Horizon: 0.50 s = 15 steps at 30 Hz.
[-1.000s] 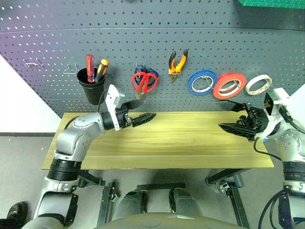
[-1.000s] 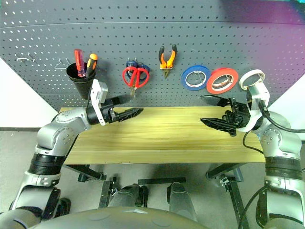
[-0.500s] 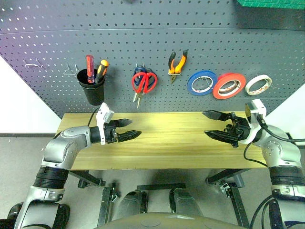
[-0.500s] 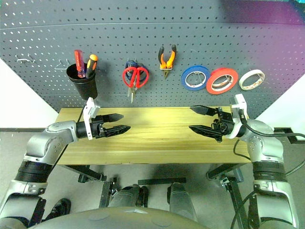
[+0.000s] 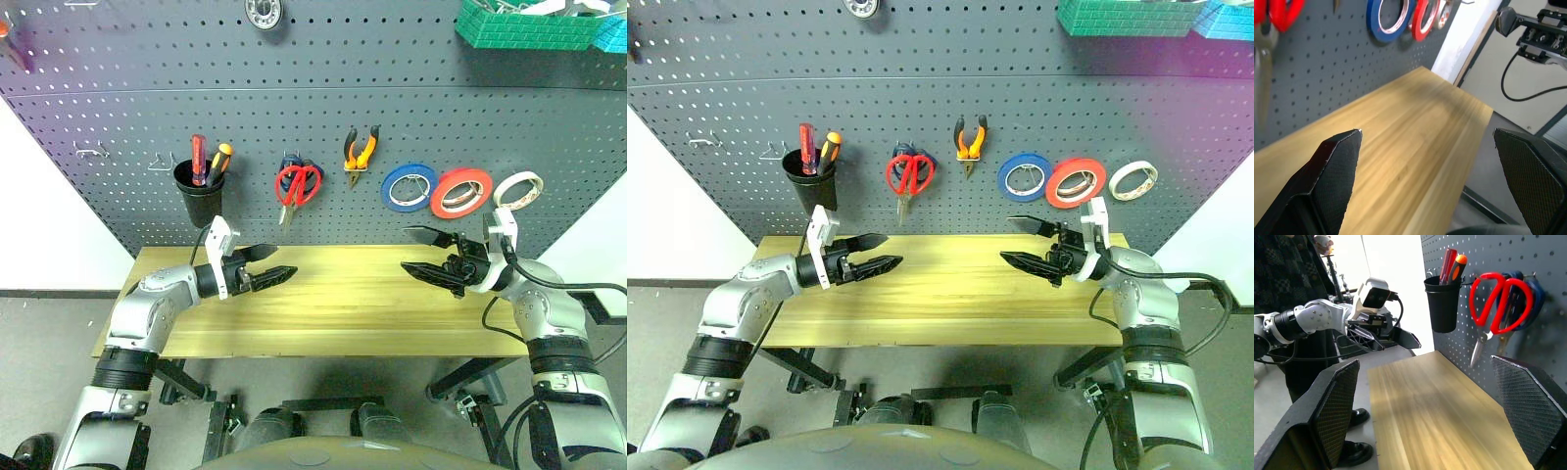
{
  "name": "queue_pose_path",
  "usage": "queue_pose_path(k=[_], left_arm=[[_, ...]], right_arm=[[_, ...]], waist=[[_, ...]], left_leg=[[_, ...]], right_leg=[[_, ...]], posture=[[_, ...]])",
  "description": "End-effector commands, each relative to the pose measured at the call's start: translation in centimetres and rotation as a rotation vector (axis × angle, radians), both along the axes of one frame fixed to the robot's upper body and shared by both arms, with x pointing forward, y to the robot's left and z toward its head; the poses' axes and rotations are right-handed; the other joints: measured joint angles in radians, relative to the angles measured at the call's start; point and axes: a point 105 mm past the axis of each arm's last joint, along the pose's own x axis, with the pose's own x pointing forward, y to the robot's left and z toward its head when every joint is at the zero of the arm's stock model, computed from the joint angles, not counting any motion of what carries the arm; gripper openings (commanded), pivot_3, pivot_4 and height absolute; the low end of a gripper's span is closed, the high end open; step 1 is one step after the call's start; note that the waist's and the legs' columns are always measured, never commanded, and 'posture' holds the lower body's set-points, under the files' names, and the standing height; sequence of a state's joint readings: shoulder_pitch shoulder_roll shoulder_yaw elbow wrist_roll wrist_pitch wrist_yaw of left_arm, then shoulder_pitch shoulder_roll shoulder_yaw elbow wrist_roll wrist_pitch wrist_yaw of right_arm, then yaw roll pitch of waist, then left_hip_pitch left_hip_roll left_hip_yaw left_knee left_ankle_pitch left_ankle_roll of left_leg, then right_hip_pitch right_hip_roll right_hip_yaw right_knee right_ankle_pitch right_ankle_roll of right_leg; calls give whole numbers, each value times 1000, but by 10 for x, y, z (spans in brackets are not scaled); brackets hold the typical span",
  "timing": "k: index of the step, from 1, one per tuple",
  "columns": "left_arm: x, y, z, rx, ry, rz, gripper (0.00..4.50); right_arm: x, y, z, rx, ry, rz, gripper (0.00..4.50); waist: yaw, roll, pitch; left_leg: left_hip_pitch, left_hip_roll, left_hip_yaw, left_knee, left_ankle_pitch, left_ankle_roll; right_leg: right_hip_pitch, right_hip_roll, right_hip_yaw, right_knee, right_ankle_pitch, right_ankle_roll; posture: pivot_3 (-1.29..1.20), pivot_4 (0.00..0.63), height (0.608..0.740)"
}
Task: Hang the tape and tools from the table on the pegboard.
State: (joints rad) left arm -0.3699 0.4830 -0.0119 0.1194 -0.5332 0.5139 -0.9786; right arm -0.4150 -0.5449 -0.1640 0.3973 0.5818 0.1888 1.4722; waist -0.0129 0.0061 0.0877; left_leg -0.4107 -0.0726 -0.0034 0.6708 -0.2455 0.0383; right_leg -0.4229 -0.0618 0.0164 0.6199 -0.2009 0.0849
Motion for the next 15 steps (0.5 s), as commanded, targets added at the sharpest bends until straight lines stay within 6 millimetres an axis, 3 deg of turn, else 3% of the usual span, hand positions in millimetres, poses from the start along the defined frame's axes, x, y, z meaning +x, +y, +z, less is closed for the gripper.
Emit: queue_pose_path(k=[1, 15], left_arm=[[6, -4, 13, -12, -64, -5, 4491], [14, -28, 19, -59, -92, -54, 4491]], right_arm=[[3, -3, 14, 13, -59, -20, 4500], [-1, -9, 15, -2, -73, -56, 4500]], waist=[[-1, 1, -6], [-7, 3, -16]], left_leg=[[2, 0, 0, -3, 0, 0], [2, 0, 1, -6, 0, 0]], right_leg=[[2, 0, 0, -3, 0, 0], [0, 0, 1, -4, 1, 0]], posture=[[-25, 0, 740], [-85, 0, 740]])
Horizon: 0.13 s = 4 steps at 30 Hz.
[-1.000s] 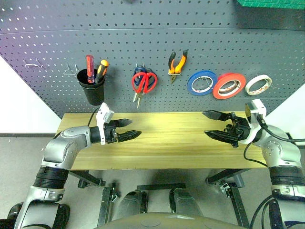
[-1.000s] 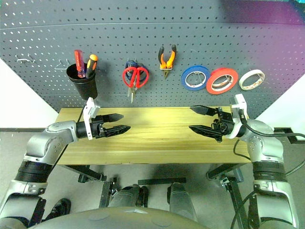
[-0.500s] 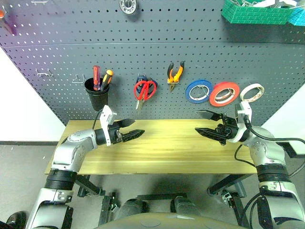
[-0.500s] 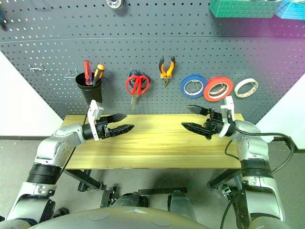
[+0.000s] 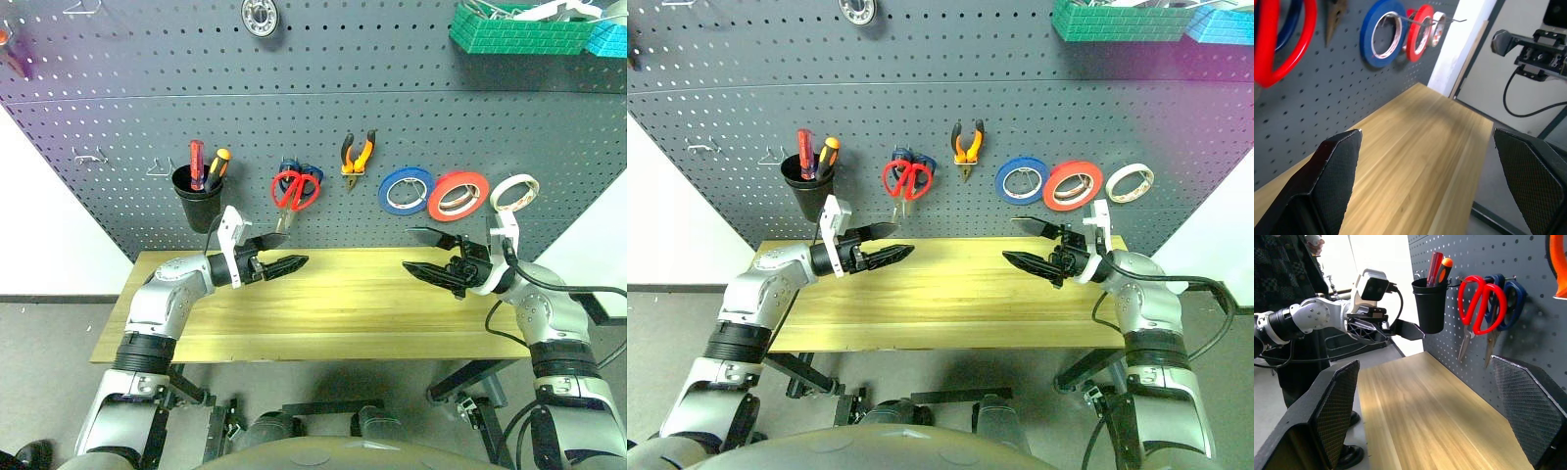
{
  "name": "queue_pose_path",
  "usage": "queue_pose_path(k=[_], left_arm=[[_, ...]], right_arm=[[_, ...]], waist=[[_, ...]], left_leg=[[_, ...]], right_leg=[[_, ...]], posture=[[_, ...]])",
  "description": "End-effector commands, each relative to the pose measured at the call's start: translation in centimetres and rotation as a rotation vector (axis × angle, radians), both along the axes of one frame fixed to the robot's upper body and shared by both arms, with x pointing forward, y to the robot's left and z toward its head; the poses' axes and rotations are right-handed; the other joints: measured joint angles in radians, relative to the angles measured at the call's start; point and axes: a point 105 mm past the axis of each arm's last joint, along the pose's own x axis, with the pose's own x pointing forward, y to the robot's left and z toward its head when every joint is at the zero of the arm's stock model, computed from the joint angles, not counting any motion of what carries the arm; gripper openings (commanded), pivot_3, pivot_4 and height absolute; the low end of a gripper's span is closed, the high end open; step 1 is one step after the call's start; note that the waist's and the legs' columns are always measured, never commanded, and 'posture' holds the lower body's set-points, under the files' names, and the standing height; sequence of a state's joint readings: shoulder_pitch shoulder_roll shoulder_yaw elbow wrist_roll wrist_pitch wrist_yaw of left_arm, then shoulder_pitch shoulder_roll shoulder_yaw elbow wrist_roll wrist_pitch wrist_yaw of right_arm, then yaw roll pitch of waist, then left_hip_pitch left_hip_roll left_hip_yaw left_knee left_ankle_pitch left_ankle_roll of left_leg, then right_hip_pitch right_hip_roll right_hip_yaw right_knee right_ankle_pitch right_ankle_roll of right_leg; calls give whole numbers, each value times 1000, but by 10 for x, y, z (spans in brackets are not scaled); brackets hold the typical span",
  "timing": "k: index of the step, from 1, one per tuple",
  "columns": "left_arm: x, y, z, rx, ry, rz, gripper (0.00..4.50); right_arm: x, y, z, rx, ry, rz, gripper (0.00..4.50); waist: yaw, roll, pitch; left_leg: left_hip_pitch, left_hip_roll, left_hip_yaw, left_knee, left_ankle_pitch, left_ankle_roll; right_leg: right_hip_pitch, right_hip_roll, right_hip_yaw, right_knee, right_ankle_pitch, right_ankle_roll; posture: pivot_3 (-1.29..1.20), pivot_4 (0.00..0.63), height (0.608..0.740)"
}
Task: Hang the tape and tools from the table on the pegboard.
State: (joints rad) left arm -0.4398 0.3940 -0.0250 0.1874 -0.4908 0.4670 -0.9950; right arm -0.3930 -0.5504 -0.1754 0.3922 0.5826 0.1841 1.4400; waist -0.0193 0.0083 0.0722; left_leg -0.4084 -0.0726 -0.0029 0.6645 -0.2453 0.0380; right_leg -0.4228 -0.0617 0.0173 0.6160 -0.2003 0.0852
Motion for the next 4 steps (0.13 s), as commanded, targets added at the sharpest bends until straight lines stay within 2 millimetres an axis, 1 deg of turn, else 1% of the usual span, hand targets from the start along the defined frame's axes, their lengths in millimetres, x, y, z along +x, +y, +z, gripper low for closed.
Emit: queue_pose_path(k=[1, 4], left_arm=[[4, -6, 13, -14, -53, -16, 4491], [6, -9, 13, -20, -56, -17, 4491]], right_arm=[[-1, -4, 18, -1, -85, -9, 4500], [0, -8, 19, 5, -89, -29, 4500]], waist=[[-1, 1, -1], [-2, 1, -2]], left_leg=[[0, 0, 0, 0, 0, 0], [0, 0, 0, 0, 0, 0]], right_leg=[[0, 0, 0, 0, 0, 0], [0, 0, 0, 0, 0, 0]], posture=[[-88, 0, 740], [-106, 0, 740]])
